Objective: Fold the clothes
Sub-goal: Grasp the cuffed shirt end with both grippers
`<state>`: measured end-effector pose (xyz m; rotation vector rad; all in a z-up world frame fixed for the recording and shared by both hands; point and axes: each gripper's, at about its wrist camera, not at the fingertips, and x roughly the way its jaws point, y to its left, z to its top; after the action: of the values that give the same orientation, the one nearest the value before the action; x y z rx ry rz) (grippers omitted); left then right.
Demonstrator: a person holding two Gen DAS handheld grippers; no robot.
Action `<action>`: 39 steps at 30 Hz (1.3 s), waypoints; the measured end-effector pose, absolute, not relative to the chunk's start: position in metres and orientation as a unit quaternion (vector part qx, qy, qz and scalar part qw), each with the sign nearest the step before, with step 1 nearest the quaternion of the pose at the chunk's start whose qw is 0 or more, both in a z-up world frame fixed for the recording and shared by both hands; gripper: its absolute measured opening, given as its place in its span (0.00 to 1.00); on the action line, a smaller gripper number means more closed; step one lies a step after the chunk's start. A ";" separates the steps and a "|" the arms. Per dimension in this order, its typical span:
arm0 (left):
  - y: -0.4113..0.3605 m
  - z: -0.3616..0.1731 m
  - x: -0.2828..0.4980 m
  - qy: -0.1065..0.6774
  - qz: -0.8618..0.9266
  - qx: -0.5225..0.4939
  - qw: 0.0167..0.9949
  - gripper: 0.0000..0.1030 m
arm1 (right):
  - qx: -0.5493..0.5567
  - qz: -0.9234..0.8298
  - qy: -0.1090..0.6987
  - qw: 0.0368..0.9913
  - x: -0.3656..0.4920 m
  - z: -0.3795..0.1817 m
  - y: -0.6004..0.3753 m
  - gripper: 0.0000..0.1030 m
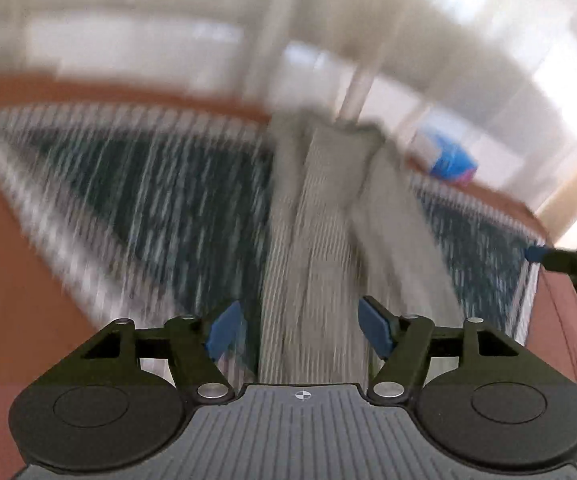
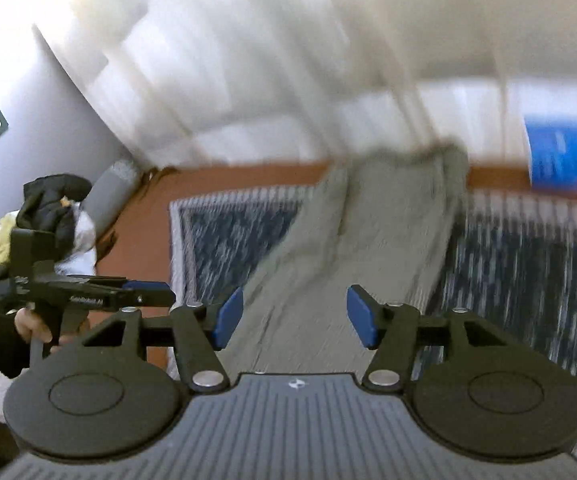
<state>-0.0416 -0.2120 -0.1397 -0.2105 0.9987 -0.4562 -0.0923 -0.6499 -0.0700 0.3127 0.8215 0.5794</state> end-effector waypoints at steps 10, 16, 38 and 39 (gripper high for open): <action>-0.173 -0.185 -0.128 0.536 -0.236 -0.145 0.797 0.77 | 0.261 0.146 0.486 0.821 -0.228 -0.137 -0.643 0.61; -0.162 -0.190 -0.143 0.533 -0.279 -0.145 0.786 0.78 | 0.290 0.100 0.493 0.814 -0.275 -0.153 -0.629 0.61; -0.167 -0.204 -0.148 0.548 -0.355 -0.183 0.735 0.78 | 0.322 0.079 0.464 0.821 -0.311 -0.171 -0.596 0.57; -0.168 -0.206 -0.147 0.550 -0.353 -0.180 0.735 0.78 | 0.320 0.079 0.464 0.822 -0.310 -0.172 -0.596 0.57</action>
<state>-0.1474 -0.1680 -0.2062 -0.3963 1.2096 -0.7752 -0.3096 -0.5956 -0.1719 0.6810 0.9875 0.1690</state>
